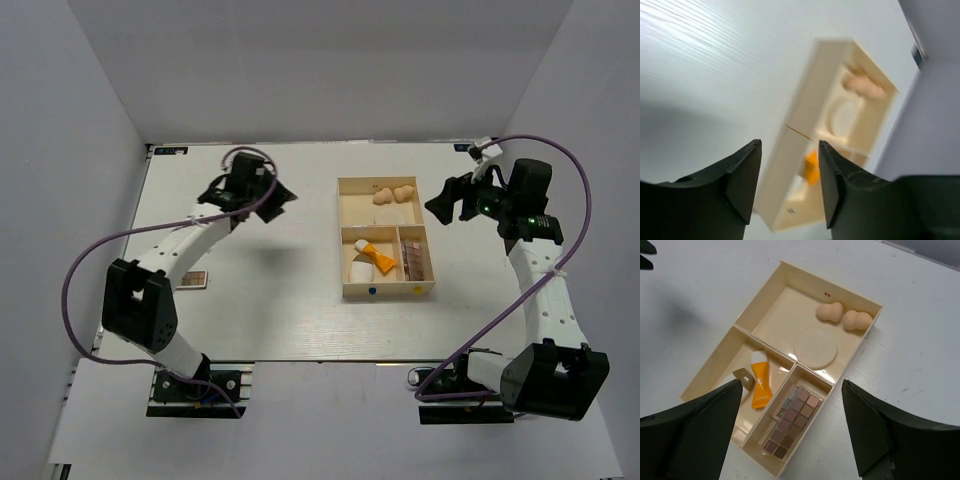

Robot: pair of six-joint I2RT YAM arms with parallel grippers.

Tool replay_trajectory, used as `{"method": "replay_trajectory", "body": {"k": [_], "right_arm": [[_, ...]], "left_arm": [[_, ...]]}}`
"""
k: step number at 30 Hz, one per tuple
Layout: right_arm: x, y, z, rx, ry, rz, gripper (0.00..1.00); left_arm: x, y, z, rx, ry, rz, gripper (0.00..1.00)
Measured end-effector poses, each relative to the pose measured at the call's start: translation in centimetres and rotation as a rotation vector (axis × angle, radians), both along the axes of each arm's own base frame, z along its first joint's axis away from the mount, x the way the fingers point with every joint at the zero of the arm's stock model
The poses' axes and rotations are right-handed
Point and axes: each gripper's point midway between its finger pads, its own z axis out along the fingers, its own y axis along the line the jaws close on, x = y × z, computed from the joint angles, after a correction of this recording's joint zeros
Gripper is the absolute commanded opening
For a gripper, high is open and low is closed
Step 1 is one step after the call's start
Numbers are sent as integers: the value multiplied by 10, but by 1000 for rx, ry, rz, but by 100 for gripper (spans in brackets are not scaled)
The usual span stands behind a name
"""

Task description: Organize the makeup

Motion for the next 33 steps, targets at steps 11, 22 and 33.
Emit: {"method": "replay_trajectory", "body": {"k": [11,22,33], "right_arm": [[-8,12,-15,37,44,77,71],[-9,12,-23,39,60,76,71],[-5,11,-25,39,61,76,72]], "left_arm": [[-65,217,-71,272,409,520,98],[-123,286,-108,251,713,821,98],[-125,303,-157,239,804,851,98]]}}
